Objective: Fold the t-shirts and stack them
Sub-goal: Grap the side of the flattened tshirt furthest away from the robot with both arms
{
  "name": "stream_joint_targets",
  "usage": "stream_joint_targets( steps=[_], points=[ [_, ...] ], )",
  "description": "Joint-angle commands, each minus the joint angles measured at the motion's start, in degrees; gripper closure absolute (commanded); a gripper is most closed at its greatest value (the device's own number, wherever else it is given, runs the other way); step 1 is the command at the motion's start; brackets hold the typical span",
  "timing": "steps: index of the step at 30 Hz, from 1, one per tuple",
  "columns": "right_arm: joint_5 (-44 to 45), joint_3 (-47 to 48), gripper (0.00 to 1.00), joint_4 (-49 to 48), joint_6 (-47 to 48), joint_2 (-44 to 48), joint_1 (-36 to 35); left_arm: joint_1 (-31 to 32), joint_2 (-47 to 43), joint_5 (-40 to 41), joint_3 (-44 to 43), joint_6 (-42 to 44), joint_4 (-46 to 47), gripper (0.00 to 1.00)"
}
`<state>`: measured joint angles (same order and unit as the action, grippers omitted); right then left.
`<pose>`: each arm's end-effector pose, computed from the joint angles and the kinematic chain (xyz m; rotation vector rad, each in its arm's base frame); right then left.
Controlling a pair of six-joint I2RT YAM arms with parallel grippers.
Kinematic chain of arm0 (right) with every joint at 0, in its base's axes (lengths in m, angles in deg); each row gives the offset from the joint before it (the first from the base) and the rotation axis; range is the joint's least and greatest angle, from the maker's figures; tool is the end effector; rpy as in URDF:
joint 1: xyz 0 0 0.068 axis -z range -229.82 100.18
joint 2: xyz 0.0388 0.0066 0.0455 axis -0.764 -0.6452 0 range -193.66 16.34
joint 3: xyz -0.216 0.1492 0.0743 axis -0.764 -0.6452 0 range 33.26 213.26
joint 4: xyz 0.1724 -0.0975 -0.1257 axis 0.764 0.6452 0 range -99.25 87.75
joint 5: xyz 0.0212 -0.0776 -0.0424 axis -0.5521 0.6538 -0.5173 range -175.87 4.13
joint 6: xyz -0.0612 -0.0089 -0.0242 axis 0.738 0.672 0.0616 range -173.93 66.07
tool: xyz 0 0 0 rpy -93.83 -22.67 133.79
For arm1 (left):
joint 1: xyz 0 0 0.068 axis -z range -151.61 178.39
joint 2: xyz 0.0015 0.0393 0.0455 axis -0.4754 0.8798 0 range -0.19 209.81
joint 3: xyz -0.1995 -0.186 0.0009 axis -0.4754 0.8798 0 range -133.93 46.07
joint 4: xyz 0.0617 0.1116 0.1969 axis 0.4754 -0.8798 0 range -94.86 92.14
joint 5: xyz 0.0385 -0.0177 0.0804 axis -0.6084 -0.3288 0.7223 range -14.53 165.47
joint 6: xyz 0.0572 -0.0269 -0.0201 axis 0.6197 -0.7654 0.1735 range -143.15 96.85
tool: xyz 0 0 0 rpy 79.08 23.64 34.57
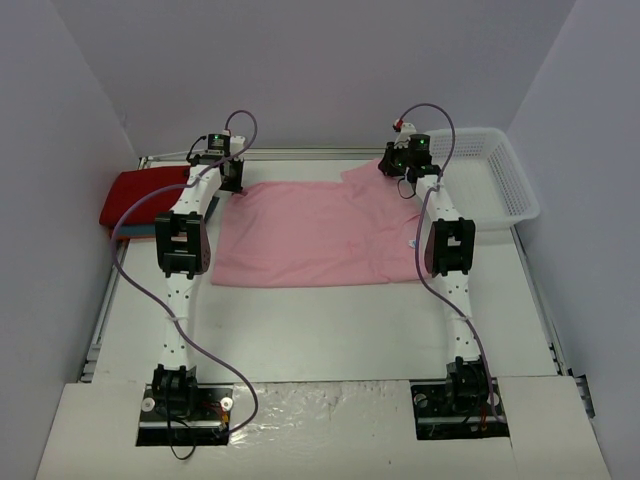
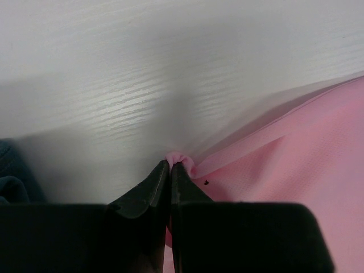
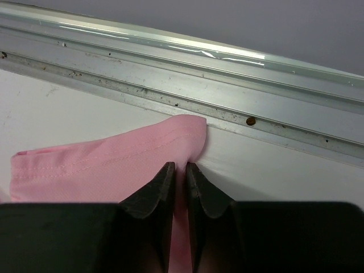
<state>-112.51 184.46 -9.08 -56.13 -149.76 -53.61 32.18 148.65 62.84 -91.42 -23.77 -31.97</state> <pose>0.6145 0.0645 0.1478 -0.3525 1.7995 0.4988 0.5554 -0.0483 0.1771 0.1721 2.3530 -0.2977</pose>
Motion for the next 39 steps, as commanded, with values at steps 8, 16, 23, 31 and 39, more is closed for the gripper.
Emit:
stream_joint_targets(
  steps=[8,16,23,31,39],
  points=[
    [2.73,1.56,1.00,0.54,1.67,2.09,-1.22,0.34,-2.23,-0.65,-4.10,0.45,-2.54,0.98],
    [1.94,-1.16,1.00,0.71,3.69,8.24,-1.48,0.25,-5.21,-1.17,-3.84,0.45,-2.89,0.98],
    [1.15,-3.89,1.00,1.51,4.48,13.34,-1.39,0.16,-8.82,-1.70,-0.59,0.45,-2.54,0.98],
    [-0.44,-8.89,1.00,2.38,4.57,19.76,-0.78,0.08,-13.39,-1.97,2.93,2.38,-2.28,0.98],
    [-2.72,-18.03,1.00,2.56,5.27,27.57,0.71,-0.89,-17.96,-2.76,9.87,2.56,0.09,0.98]
  ],
)
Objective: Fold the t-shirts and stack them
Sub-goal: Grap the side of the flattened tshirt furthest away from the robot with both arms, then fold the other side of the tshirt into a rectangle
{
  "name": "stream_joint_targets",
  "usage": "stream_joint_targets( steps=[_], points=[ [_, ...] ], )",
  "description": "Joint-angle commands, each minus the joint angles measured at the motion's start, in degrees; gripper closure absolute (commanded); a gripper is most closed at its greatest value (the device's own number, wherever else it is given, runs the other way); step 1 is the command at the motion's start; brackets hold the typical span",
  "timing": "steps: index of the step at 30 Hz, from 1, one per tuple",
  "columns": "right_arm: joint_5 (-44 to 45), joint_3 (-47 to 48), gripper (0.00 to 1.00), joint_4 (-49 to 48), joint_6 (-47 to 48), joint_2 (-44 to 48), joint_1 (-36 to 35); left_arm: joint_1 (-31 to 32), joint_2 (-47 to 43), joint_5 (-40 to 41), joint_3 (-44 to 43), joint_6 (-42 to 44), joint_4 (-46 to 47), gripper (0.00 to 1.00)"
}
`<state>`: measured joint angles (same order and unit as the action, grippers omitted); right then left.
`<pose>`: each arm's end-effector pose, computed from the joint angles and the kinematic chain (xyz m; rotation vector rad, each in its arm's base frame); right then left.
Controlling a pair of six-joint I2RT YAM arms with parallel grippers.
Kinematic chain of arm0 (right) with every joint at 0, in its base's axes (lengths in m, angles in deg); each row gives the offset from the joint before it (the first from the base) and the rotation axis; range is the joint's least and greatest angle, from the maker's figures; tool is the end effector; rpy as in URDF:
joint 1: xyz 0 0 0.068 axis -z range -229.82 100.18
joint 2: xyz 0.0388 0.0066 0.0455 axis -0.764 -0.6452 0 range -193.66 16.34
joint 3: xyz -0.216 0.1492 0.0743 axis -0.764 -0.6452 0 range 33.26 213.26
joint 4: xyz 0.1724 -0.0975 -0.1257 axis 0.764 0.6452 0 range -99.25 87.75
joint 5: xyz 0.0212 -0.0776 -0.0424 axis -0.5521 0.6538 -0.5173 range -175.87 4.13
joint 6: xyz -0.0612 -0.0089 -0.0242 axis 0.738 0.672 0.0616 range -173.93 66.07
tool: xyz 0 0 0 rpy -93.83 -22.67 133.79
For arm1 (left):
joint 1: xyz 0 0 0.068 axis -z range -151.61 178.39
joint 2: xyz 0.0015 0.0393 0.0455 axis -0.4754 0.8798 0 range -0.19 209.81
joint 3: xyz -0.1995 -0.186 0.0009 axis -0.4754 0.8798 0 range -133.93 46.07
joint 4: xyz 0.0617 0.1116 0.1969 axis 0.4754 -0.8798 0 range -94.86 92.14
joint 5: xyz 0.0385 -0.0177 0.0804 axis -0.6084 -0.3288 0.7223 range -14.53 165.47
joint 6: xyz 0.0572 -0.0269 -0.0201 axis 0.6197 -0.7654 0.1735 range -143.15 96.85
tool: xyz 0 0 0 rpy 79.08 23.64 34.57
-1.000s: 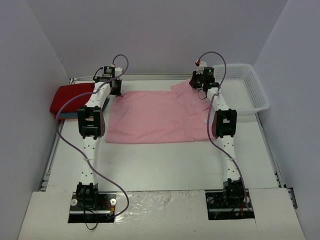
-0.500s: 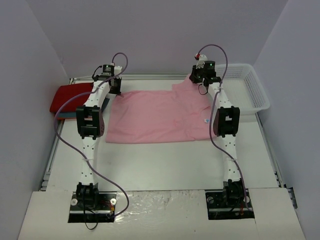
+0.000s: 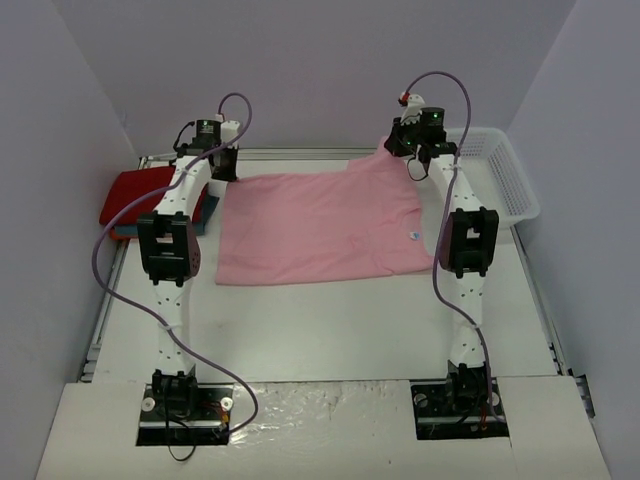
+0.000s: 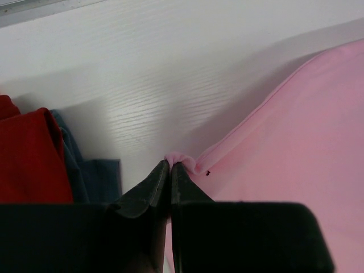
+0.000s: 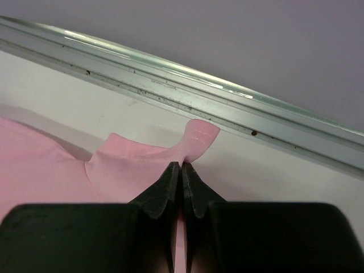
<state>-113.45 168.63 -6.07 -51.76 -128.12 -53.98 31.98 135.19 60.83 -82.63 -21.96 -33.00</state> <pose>0.5723 0.0662 0.2664 -0.4420 1.7269 0.4536 0.5207 -0.0460 0.2501 0.2268 2.2804 -0.3152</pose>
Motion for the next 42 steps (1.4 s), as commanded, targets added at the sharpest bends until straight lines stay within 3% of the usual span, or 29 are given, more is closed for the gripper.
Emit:
stream_joint_targets(
  steps=[1,27,42],
  points=[
    [-1.96,-3.00,1.00,-0.46,0.99,6.56,1.26,-0.70,-5.02,-1.01,1.87,0.74,1.12,0.98],
    [-2.66,-26.81,1.00,1.21,4.68,25.46,1.62,-3.16,-15.22,-4.61,17.17,2.24,5.95,0.97],
    [-2.57,-33.06,1.00,4.55,7.40,29.85,1.70,-3.24,-19.44,-6.55,25.25,3.20,8.94,0.98]
  ],
)
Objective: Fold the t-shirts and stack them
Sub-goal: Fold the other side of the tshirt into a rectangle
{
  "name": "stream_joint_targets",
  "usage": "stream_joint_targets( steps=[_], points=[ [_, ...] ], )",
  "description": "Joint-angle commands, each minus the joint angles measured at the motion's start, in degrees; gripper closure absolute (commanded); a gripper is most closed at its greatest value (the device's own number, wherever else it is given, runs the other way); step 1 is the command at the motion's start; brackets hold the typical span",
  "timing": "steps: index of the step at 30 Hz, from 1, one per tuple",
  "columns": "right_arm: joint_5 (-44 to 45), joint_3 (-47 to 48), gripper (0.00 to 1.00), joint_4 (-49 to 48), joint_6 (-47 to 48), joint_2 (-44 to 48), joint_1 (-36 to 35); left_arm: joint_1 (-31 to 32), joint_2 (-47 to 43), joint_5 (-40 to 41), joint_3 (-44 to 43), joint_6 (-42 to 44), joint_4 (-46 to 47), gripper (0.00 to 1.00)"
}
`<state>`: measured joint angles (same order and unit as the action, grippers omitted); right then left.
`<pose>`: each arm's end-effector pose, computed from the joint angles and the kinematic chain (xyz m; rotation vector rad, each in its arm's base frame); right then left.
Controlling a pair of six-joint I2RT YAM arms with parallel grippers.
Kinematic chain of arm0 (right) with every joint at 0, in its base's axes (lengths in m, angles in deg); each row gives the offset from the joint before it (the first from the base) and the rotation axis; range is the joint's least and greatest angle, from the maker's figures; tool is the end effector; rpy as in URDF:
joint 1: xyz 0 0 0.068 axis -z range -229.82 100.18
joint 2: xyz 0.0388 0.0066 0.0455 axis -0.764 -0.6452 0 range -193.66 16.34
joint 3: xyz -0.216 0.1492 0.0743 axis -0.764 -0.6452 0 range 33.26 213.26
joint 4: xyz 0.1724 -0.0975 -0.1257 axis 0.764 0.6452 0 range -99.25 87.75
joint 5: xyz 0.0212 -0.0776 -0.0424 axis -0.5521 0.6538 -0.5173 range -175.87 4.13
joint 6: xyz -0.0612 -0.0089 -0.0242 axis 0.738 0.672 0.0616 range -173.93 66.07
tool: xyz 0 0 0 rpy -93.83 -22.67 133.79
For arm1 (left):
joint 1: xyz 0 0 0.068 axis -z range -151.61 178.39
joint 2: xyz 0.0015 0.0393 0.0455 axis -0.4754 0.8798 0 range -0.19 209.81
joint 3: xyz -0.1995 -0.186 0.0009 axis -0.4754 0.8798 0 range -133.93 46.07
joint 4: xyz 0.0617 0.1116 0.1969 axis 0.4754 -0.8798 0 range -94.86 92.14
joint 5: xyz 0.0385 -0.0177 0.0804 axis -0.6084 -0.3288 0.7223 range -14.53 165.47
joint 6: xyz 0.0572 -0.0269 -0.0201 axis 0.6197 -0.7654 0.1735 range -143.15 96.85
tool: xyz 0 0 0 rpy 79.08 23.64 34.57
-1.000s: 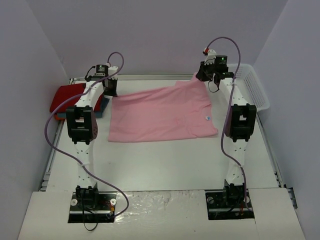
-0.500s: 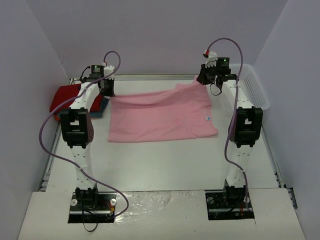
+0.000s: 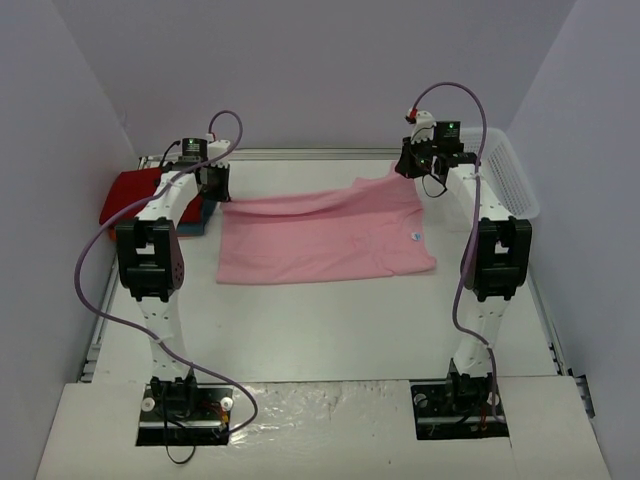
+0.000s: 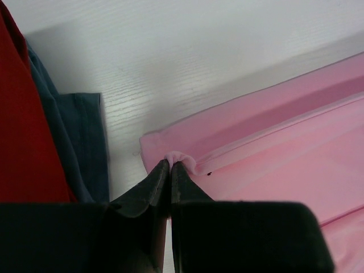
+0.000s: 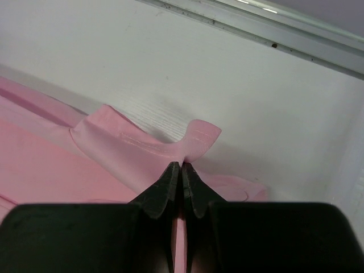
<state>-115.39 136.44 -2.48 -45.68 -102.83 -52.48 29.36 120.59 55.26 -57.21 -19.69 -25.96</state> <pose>0.4817 0.0484 0.2958 -0.5148 1.8695 0.4407 0.4651 -0.0260 0.2444 0.2598 2.3241 -0.3948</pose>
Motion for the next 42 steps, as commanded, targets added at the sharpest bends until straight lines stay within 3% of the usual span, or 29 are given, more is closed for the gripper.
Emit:
stream_joint_targets(
  steps=[1,38,42],
  points=[
    [-0.63,-1.39,1.00,1.32,1.68,4.74,0.19,-0.71,-5.10,-0.97,0.27,1.10,1.99,0.98],
    [1.74,-14.84,1.00,3.96,5.81,9.14,0.37,-0.71,-9.41,-4.05,11.88,4.09,4.72,0.98],
    [1.92,-15.46,1.00,3.96,5.90,8.00,0.28,-0.62,-9.41,-4.76,13.28,4.97,4.63,0.87]
  ],
)
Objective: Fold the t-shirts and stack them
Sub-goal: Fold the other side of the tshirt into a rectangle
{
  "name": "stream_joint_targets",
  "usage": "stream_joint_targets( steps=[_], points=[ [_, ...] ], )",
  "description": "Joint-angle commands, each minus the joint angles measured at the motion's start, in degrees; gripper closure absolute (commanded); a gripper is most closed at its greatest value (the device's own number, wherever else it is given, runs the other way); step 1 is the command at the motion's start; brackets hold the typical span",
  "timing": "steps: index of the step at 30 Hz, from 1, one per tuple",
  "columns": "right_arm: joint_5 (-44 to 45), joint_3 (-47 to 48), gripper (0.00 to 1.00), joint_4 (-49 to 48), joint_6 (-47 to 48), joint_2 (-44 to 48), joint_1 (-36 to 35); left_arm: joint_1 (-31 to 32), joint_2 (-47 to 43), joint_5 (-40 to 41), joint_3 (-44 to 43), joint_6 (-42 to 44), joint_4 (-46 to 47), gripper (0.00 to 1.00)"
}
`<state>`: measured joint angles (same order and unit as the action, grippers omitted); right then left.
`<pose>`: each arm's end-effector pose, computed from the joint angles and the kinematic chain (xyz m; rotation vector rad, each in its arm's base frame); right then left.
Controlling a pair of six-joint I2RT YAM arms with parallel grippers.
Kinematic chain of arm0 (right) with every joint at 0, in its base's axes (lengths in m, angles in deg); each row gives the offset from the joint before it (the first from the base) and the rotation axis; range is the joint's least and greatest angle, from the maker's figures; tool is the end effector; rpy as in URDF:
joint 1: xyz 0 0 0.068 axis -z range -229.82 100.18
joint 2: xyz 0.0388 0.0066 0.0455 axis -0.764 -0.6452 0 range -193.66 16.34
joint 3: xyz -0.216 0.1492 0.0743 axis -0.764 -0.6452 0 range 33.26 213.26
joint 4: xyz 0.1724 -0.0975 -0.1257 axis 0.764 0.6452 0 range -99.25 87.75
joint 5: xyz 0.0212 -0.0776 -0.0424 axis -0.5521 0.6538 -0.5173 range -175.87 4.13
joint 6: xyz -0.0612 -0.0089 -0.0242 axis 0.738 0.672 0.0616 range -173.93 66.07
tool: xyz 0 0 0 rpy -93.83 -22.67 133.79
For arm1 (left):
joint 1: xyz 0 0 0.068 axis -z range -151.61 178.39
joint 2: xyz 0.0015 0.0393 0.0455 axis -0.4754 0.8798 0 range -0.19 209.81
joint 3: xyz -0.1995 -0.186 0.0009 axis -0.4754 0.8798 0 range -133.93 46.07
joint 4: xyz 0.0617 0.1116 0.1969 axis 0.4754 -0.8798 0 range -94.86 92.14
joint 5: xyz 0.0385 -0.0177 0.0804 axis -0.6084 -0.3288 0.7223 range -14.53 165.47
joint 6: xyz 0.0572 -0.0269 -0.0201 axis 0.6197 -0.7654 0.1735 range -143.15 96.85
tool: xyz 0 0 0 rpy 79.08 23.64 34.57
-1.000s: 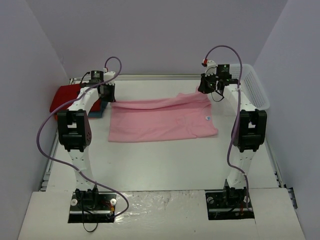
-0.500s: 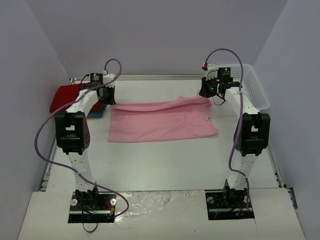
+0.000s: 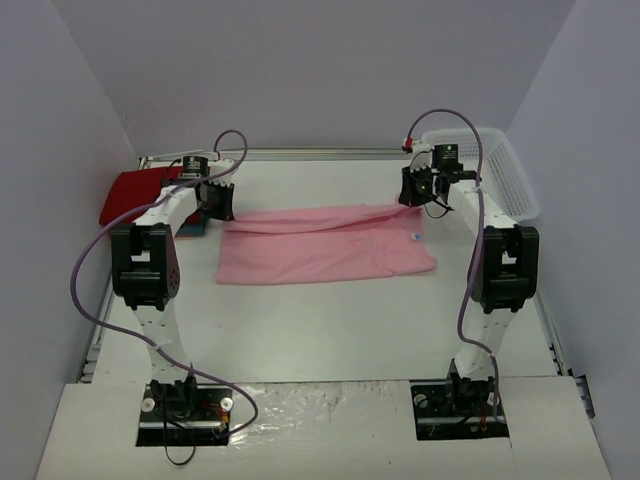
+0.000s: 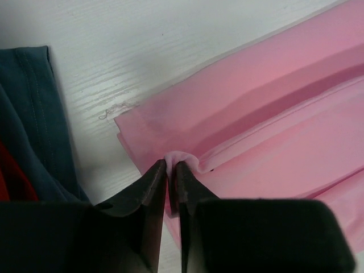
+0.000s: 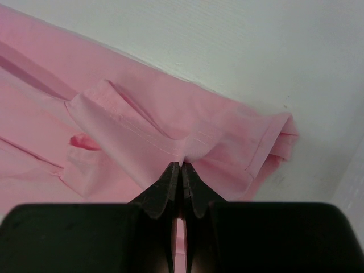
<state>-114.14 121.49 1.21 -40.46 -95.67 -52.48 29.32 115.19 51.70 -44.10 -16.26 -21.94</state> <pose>0.4388 0.0454 0.2583 -0.5715 2.0389 0.4216 0.4335 -0.0282 0.2217 0.3473 2.3581 -0.4535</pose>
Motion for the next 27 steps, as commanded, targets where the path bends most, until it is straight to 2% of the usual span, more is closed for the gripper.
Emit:
stream_joint_targets(
  steps=[1,7,27],
  points=[
    [0.67,-0.60,1.00,0.26,0.76,0.65,0.37,-0.66,-4.10,-1.19,0.34,1.98,0.52,0.85],
    [0.32,-1.74,1.00,0.26,0.76,-0.23,0.37,-0.67,-5.77,-0.49,0.61,3.47,-0.45,0.78],
    [-2.23,-3.59,1.00,0.88,1.46,-1.55,-0.33,-0.66,-7.70,0.74,0.79,3.48,-1.94,0.77]
  ],
)
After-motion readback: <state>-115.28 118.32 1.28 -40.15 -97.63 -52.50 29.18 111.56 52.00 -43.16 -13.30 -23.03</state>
